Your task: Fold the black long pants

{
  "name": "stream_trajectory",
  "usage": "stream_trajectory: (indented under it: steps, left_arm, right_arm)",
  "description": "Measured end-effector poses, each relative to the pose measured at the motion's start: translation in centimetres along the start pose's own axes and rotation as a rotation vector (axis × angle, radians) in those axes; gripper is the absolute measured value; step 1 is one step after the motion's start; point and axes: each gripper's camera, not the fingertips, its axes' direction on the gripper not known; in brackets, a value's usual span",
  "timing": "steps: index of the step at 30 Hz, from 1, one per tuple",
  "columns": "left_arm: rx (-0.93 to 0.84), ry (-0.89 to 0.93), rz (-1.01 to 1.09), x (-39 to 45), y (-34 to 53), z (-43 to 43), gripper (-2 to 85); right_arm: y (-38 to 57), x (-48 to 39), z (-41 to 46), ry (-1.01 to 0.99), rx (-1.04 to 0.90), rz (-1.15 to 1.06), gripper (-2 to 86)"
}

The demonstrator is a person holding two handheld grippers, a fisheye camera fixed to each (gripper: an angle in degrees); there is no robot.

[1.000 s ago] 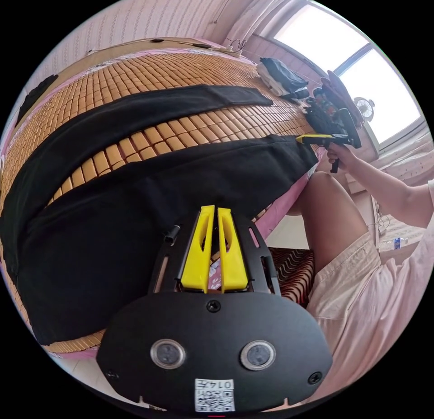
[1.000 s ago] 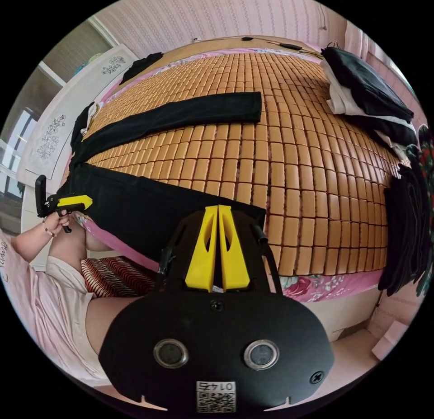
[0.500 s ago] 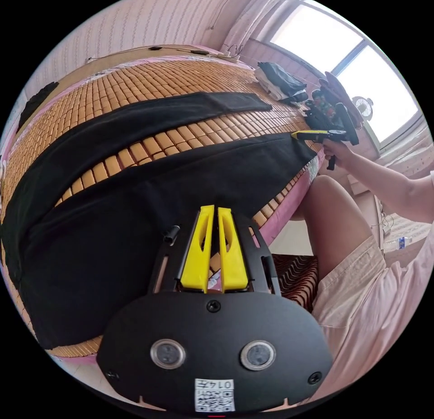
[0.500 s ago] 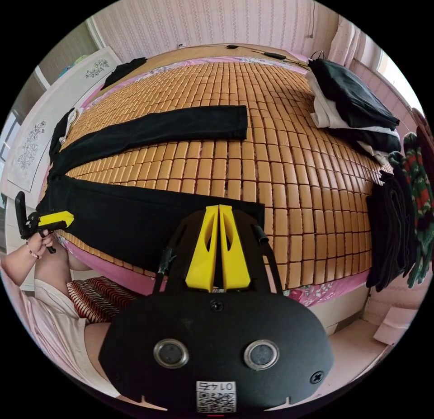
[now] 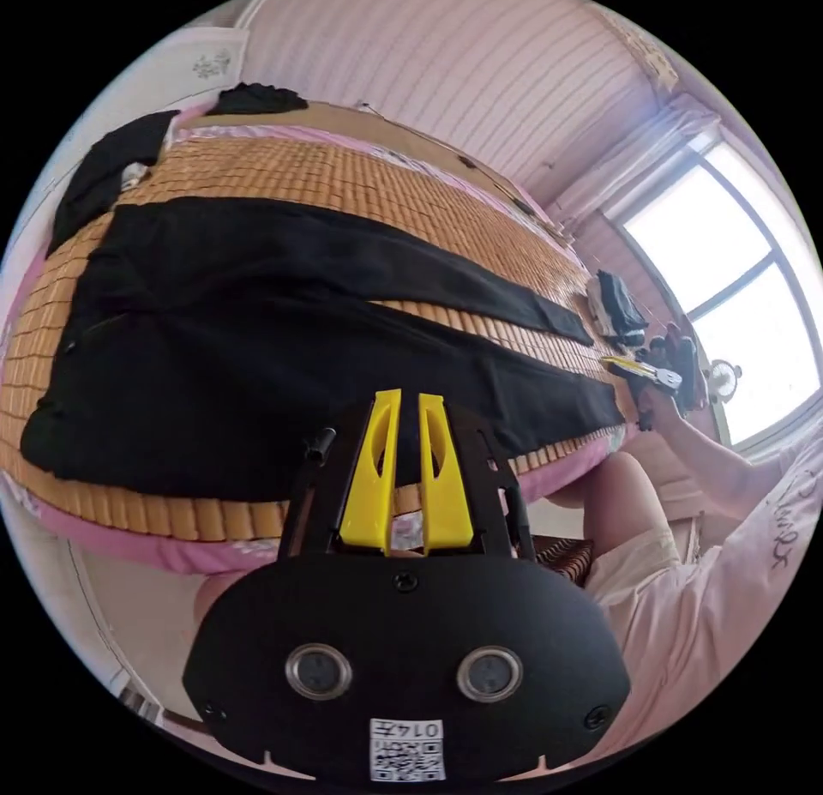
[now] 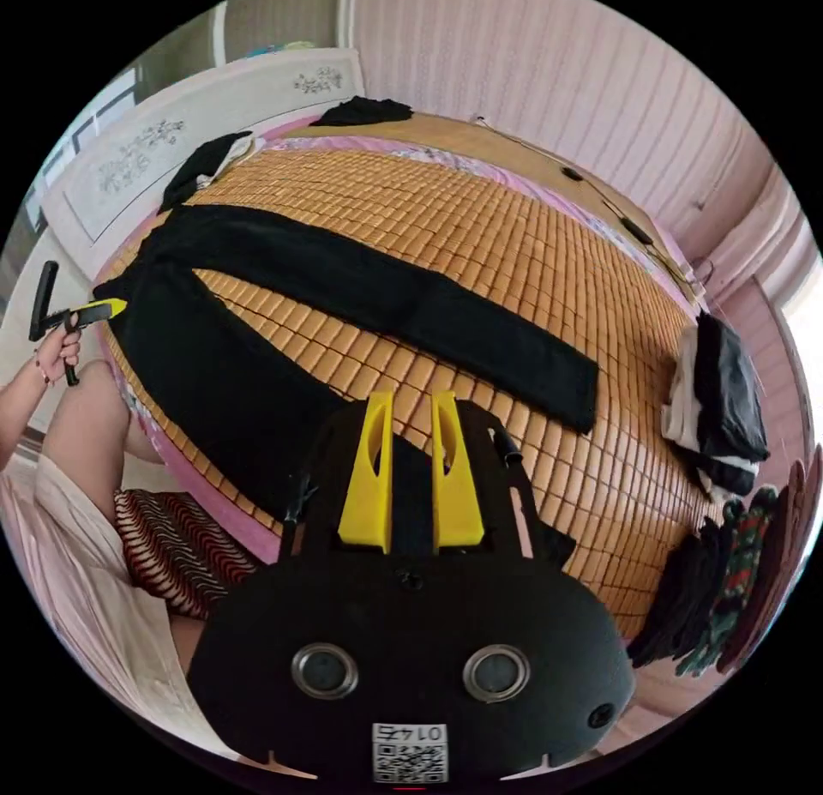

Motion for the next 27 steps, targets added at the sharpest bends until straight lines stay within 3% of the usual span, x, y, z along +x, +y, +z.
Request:
stream_trajectory:
  steps: [4,8,11,16,22,27]
  left_arm:
    - [0.169,-0.081,-0.183,-8.1,2.4,-4.9,5.0]
    - [0.202,-0.221,-0.249,-12.8,3.5,-6.4,5.5]
    - [0.260,-0.183,-0.284,-15.3,4.0,-6.5,5.5]
    - [0.118,-0.238,-0.283,-18.2,5.3,-2.1,3.4]
    - [0.294,-0.301,-0.249,-18.4,8.8,-1.5,-0.8]
    - [0.310,-0.294,-0.247,-19.3,9.8,-1.1,-1.0]
  right_arm:
    - [-12.1,-14.3,-0.1,-0.183,0.169,-0.385,7.7]
    - [-21.9,-28.6,2.0,-0.331,0.163,-0.687,9.2]
    - [-27.0,-37.2,3.1,-0.297,0.169,-0.862,9.1]
    - [-34.1,-46.9,6.6,-0.195,0.069,-0.963,10.6]
    - [-40.5,-52.8,10.7,-0.031,-0.044,-1.000,7.6]
    - [-44.6,-53.5,9.8,-0.179,-0.080,-0.976,0.5]
